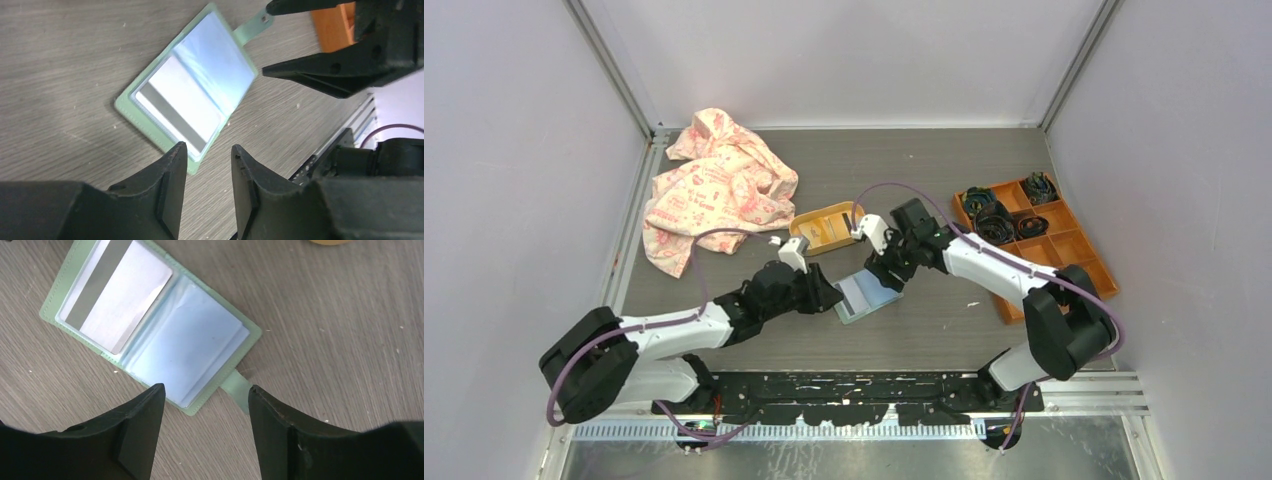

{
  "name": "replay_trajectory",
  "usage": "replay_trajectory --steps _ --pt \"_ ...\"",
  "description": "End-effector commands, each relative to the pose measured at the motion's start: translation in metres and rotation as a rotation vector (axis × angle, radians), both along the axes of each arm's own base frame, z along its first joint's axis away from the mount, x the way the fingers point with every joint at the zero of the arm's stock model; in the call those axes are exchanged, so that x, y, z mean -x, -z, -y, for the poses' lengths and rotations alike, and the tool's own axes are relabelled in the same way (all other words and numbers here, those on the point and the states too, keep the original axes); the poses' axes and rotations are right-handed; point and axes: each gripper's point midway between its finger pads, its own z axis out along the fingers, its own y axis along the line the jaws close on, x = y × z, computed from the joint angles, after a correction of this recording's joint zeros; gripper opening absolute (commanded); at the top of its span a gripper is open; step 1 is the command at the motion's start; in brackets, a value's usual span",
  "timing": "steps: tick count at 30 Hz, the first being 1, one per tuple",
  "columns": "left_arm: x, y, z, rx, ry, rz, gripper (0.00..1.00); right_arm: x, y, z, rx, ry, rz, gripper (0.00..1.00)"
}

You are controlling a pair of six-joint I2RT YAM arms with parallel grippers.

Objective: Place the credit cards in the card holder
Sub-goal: Pick up the credit card from the storage box.

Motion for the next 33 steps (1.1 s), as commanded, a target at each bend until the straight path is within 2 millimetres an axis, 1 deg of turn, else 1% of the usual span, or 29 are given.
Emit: replay_trajectory --steps 1,3,5,7,8,9,10,11,12,13,15,16,17,19,20,23,25,27,33 --pt "-0.009 -0.053 0.006 0.068 0.024 0.065 0.42 -0.010 -0.040 -0.007 -0.126 0.063 -0.017 0.67" --pt "-0.007 -0.066 0.003 0.076 0.032 0.060 0.46 -0.005 -0.052 -0.010 -0.191 0.048 -0.034 0.67" --pt "-0.003 -0.086 0.004 0.118 0.058 0.057 0.46 0.004 -0.069 -0.018 -0.285 0.010 -0.060 0.67" --pt "0.000 -0.116 0.008 0.193 0.075 0.052 0.47 0.012 -0.088 -0.024 -0.361 -0.025 -0.065 0.68" --pt "0.002 -0.130 0.008 0.215 0.080 0.043 0.48 0.011 -0.095 -0.023 -0.378 -0.021 -0.052 0.69" --pt "0.002 -0.149 0.008 0.240 0.076 0.042 0.49 0.009 -0.102 -0.021 -0.390 -0.009 -0.037 0.71" --pt "0.001 -0.166 0.006 0.248 0.052 0.029 0.52 0.005 -0.107 -0.017 -0.399 0.012 -0.031 0.75" --pt "-0.001 -0.184 0.003 0.258 0.022 0.024 0.56 0.000 -0.112 -0.012 -0.411 0.055 -0.040 0.83" --pt "-0.003 -0.205 -0.001 0.264 -0.008 0.027 0.63 -0.005 -0.116 -0.007 -0.423 0.103 -0.069 0.98" --pt "-0.006 -0.223 -0.004 0.264 -0.035 0.028 0.71 -0.007 -0.117 -0.004 -0.442 0.139 -0.118 0.99" --pt "-0.010 -0.263 -0.008 0.270 -0.076 0.032 0.76 -0.003 -0.122 -0.001 -0.486 0.145 -0.244 0.99" --pt "-0.011 -0.283 -0.008 0.281 -0.080 0.038 0.77 -0.001 -0.122 0.003 -0.485 0.144 -0.284 0.99" --pt "-0.009 -0.302 -0.005 0.296 -0.080 0.045 0.78 -0.002 -0.122 0.005 -0.481 0.147 -0.287 0.99" --pt "-0.005 -0.337 0.002 0.315 -0.084 0.080 0.80 -0.010 -0.124 0.012 -0.482 0.173 -0.220 1.00" --pt "-0.001 -0.349 0.007 0.316 -0.084 0.098 0.80 -0.013 -0.127 0.015 -0.488 0.184 -0.183 0.99" --pt "0.012 -0.386 0.013 0.331 -0.092 0.148 0.80 -0.017 -0.139 0.023 -0.513 0.198 -0.109 1.00" --pt "0.016 -0.396 0.015 0.337 -0.095 0.166 0.80 -0.019 -0.144 0.029 -0.527 0.207 -0.088 1.00" --pt "0.017 -0.402 0.015 0.342 -0.098 0.181 0.80 -0.021 -0.146 0.036 -0.542 0.223 -0.086 1.00" --pt "0.014 -0.416 0.005 0.350 -0.123 0.233 0.80 -0.027 -0.140 0.046 -0.566 0.254 -0.115 0.99"
